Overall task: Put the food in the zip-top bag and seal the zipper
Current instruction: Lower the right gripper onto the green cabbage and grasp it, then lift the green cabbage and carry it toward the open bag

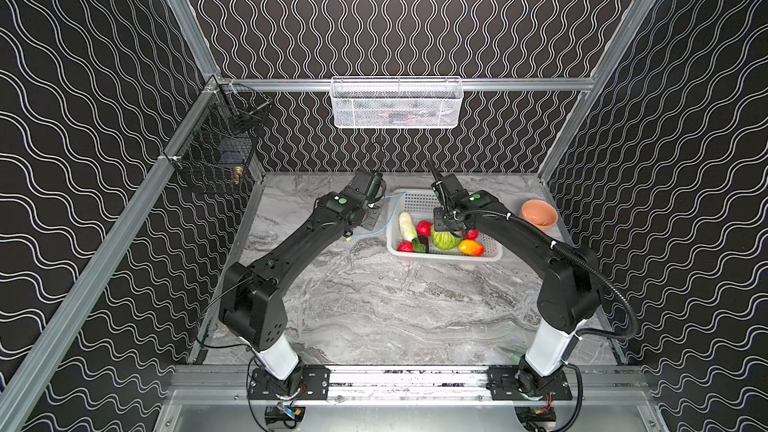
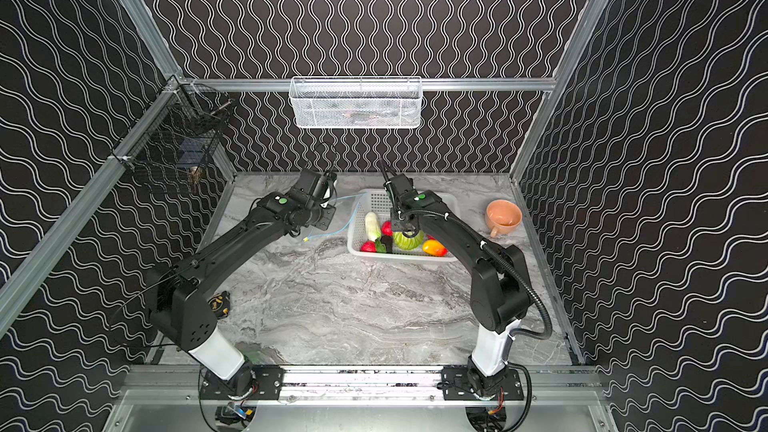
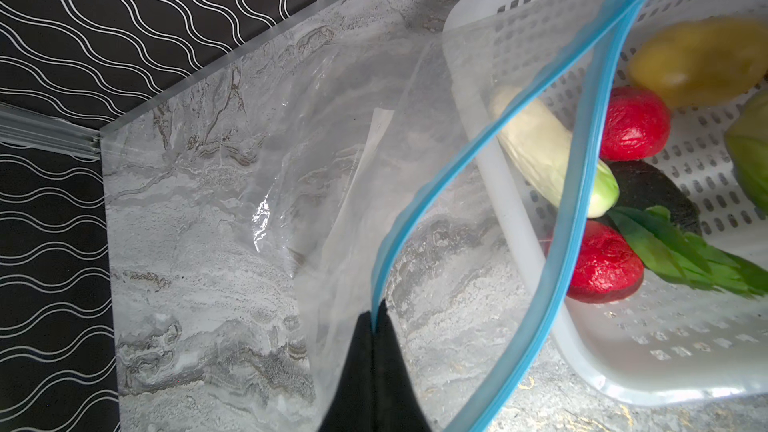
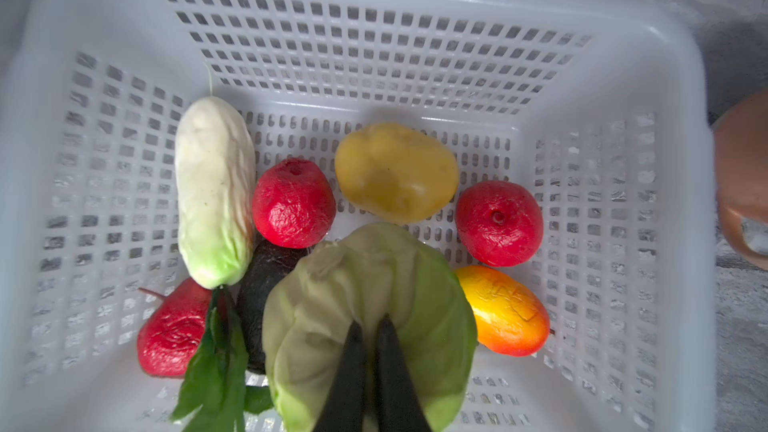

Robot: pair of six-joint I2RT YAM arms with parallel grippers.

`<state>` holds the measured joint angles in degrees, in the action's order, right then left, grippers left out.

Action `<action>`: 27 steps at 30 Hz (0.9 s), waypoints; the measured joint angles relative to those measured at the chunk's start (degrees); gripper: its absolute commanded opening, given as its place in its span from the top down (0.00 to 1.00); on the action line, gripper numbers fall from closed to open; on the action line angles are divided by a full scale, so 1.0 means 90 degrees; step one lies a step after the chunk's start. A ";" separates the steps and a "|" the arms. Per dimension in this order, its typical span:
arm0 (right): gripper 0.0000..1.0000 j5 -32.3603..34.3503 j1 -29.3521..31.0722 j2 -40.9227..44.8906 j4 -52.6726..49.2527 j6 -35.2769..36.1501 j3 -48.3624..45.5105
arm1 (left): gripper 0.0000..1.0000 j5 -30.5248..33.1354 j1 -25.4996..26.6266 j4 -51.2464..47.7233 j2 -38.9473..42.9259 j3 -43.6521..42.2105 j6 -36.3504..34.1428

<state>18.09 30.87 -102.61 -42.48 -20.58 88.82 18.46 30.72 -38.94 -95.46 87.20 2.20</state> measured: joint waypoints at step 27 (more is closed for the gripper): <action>1.00 -0.1489 -0.0483 0.2018 0.3186 -0.0117 -0.2057 | 1.00 -0.0403 -0.0126 -0.0789 -0.0831 0.1404 0.0430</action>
<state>4.69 26.52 -84.44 -13.80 -21.63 70.30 14.83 29.58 -46.04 -102.94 99.83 6.07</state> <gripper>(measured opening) 0.073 0.040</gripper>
